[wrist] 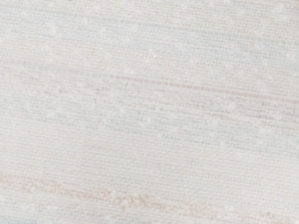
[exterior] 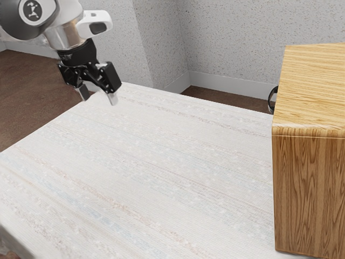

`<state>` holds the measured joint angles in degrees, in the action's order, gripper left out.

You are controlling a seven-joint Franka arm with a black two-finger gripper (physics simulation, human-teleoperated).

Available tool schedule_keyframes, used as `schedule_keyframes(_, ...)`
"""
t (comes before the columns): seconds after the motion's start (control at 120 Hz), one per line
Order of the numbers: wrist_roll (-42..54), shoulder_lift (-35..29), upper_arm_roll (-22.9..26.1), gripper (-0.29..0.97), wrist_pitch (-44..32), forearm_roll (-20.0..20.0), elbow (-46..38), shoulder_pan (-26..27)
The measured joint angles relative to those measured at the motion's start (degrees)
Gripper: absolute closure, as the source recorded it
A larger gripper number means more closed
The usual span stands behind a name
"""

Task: Pull the drawer handle with one arm to open the drawer

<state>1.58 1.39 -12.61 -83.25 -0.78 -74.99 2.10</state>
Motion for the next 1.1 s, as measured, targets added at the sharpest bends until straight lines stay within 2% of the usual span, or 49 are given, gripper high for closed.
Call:
schedule_keyframes(0.2,0.11,-0.11,-0.36,0.02,0.02,0.43,0.23,3.67)
schedule_keyframes(0.267,0.1,-2.5,0.71,0.02,0.07,0.64,5.42,3.34)
schedule_keyframes(0.333,-0.41,-3.28,3.81,0.02,-0.09,2.21,9.01,0.4)
schedule_keyframes(0.442,-2.08,-1.89,8.77,0.02,-1.87,4.57,9.85,-3.74)
schedule_keyframes(0.575,-3.79,1.98,10.83,0.02,-5.94,8.39,9.73,-3.71)
schedule_keyframes(0.708,-5.16,3.58,11.55,0.02,-9.04,11.11,9.63,0.23)
schedule_keyframes(0.783,-5.78,3.99,11.27,0.02,-12.0,14.73,6.9,0.95)
schedule_keyframes(0.858,-6.32,2.15,11.21,0.02,-16.4,16.73,1.7,0.7)
schedule_keyframes(0.967,-7.0,0.58,11.33,0.02,-22.34,18.18,-3.81,1.41)
schedule_keyframes(1.1,-7.67,0.9,11.67,0.02,-28.43,19.0,-5.53,3.64)
